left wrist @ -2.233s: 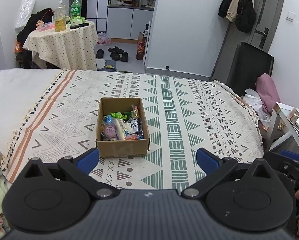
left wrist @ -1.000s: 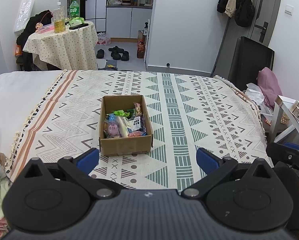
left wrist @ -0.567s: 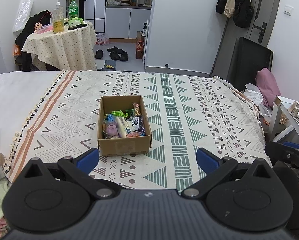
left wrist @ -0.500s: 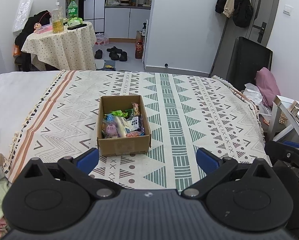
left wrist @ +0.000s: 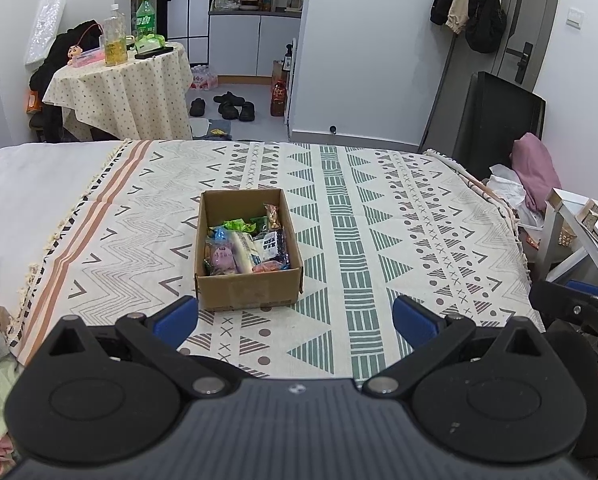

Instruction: Organize snacks

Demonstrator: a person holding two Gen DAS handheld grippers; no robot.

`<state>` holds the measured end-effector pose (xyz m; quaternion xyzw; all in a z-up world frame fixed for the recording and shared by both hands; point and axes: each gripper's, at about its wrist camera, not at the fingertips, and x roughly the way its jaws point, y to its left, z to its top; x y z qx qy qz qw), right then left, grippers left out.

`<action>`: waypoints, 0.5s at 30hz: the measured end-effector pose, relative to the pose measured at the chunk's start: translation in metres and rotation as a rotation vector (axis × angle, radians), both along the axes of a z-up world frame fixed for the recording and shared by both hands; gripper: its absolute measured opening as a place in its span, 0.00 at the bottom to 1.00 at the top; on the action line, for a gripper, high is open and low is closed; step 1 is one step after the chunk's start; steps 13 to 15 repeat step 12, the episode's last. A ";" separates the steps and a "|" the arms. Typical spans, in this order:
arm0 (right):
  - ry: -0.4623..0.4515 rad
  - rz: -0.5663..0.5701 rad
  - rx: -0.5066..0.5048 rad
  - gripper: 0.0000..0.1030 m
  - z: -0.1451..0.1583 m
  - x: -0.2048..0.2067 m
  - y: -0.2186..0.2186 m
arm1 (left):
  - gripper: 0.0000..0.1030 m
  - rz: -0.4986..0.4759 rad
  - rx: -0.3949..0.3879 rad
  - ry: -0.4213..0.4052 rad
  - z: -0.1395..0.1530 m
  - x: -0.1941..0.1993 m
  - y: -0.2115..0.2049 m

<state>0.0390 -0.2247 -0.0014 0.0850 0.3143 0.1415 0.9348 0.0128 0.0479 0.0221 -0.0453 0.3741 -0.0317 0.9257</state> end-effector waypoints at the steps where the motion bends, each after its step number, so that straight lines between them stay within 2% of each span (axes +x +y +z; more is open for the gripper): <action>1: 0.001 -0.001 0.001 1.00 0.000 0.000 0.000 | 1.00 -0.001 0.001 0.001 0.000 0.000 0.000; 15: 0.007 -0.003 0.001 1.00 -0.004 0.001 -0.001 | 1.00 -0.012 0.010 -0.001 -0.003 0.000 -0.004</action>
